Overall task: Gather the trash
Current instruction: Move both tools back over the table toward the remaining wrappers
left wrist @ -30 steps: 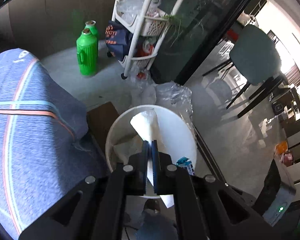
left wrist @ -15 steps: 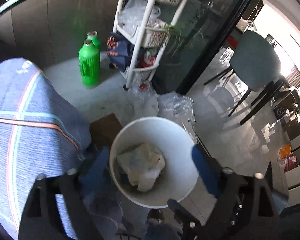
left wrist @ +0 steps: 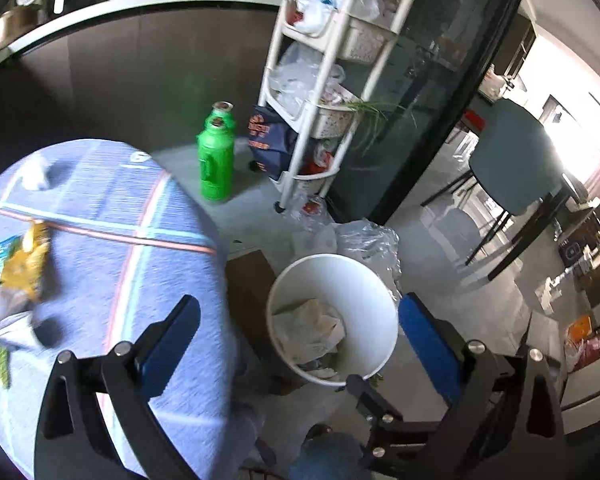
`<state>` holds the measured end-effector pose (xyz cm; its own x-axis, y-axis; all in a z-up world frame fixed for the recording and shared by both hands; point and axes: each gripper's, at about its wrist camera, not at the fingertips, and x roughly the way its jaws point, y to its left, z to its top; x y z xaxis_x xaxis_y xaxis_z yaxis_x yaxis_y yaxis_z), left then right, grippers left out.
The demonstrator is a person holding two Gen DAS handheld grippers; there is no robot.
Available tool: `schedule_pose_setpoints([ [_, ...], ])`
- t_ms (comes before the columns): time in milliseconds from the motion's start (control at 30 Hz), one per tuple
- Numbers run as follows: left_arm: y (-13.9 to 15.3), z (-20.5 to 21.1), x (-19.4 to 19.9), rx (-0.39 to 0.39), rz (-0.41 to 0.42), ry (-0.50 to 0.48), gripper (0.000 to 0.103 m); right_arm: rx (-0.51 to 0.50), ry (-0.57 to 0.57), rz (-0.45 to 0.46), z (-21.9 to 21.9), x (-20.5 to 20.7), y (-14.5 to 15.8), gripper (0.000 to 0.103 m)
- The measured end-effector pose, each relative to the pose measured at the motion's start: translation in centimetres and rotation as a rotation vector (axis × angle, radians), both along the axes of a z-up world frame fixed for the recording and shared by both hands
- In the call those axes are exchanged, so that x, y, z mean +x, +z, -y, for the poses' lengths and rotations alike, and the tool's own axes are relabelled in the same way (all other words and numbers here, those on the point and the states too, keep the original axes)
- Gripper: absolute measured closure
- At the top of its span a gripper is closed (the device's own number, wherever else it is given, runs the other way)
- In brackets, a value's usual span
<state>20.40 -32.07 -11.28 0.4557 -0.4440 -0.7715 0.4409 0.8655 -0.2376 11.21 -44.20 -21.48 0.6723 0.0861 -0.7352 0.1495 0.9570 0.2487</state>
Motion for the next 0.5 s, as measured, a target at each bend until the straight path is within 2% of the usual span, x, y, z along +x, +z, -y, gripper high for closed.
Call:
schedule_pose_setpoints([
  [333,4.0,-8.3,-3.2,0.012,0.04,0.143,0.004,-0.088,0.146,0.079,-6.9,-0.7,6.2,0.009],
  [500,5.0,-13.3,-4.5,0.014,0.044,0.235,0.004,-0.131,0.231,0.111,-10.9,-1.0,8.4,0.009],
])
